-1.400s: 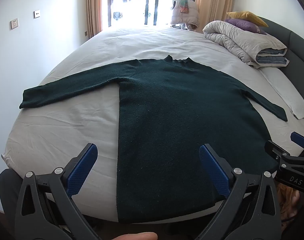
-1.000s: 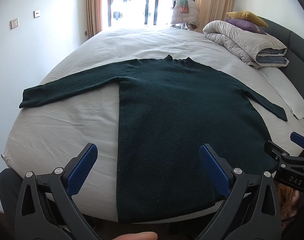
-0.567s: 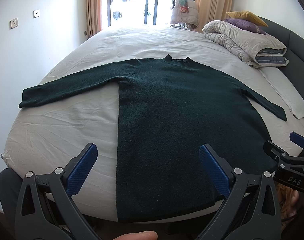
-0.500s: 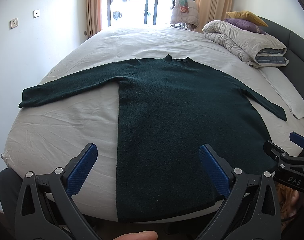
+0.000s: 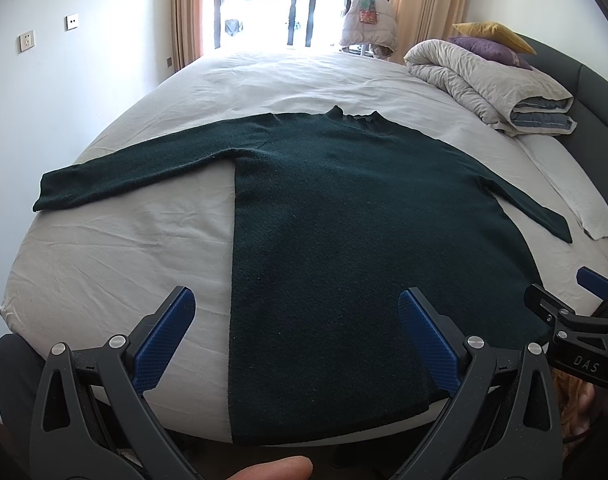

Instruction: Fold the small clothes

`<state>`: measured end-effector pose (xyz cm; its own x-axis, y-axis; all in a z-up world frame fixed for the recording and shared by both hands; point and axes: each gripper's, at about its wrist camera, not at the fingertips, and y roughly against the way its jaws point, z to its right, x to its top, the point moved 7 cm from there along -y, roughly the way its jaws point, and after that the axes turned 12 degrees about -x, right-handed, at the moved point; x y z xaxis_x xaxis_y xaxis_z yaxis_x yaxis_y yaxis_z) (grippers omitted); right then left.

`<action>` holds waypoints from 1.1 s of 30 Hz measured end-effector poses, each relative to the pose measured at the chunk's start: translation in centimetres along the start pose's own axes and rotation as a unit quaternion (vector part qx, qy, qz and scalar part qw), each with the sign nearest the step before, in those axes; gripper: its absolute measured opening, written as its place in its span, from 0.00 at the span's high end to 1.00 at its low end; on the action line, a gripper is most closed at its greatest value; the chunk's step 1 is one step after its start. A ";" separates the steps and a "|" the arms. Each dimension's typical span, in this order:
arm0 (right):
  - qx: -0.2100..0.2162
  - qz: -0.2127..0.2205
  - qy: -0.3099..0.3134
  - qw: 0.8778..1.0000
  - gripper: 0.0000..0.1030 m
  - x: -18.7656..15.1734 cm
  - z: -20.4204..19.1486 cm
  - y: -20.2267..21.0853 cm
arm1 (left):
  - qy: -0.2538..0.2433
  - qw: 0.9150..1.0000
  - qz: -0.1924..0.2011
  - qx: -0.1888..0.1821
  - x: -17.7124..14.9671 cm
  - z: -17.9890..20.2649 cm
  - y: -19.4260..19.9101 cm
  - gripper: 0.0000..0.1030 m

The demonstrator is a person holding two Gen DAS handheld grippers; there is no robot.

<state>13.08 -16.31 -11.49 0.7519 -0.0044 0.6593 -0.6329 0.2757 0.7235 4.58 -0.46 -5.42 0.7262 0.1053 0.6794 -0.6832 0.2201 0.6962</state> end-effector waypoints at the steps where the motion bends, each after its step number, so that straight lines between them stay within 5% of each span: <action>1: 0.000 -0.001 0.000 1.000 0.00 -0.1 0.1 0.0 | 0.001 1.000 0.001 -0.001 -0.1 0.0 0.1 0.00; 13: 0.015 -0.013 -0.005 1.000 0.00 -1.2 -0.1 -1.7 | 0.022 0.999 -0.007 -0.026 0.4 -2.0 -1.9 0.00; 23: 0.047 0.044 -0.026 0.998 0.00 0.1 0.9 -2.2 | 0.058 0.997 -0.007 -0.047 2.3 -5.5 -5.8 0.00; 27: 0.068 0.050 -0.094 0.992 0.00 2.2 6.0 -4.5 | 0.071 0.995 0.012 -0.064 3.8 -5.3 -7.6 0.00; 30: 0.058 0.051 -0.175 0.982 0.00 3.8 12.5 -7.7 | 0.048 0.997 -0.026 -0.047 4.6 -4.7 -10.1 0.00; 33: 0.054 0.017 -0.307 0.950 0.00 3.9 20.1 -12.7 | 0.025 0.998 -0.054 -0.037 5.9 -3.9 -12.9 0.00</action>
<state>20.32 -39.18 -13.98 0.5014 -0.5658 0.6546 -0.6956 0.1863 0.6939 17.97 1.15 -11.30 0.7992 0.1258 0.5877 -0.5950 0.3039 0.7440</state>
